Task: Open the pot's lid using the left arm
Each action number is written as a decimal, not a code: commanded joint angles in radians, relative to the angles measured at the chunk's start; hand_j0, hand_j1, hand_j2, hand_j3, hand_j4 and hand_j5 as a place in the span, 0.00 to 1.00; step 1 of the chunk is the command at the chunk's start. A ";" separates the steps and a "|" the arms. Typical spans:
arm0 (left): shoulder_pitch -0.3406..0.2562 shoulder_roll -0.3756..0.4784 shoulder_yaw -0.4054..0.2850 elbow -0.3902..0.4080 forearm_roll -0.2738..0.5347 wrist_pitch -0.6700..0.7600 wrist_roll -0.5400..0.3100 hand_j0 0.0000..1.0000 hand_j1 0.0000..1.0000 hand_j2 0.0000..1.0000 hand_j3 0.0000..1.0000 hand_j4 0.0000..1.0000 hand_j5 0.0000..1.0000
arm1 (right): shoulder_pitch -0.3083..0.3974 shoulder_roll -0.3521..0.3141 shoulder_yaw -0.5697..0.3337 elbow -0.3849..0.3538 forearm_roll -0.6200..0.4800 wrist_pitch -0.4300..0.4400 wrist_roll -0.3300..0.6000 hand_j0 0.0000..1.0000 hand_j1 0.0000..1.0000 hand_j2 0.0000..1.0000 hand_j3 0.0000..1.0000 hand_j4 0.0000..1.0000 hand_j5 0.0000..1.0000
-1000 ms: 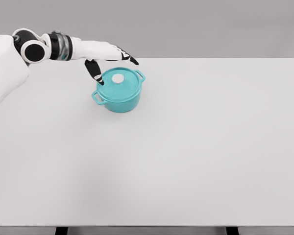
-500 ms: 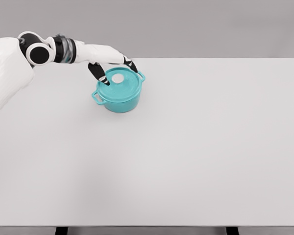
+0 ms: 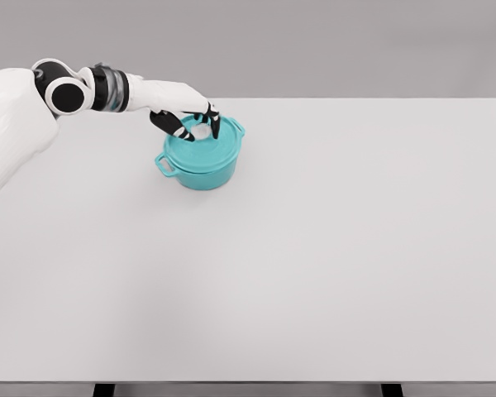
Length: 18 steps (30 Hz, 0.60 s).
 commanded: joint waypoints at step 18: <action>-0.014 0.369 0.001 -0.206 0.152 0.003 0.000 0.45 0.45 0.45 0.45 0.45 0.45 | 0.000 0.000 0.000 0.000 0.000 0.000 0.000 1.00 1.00 1.00 1.00 1.00 1.00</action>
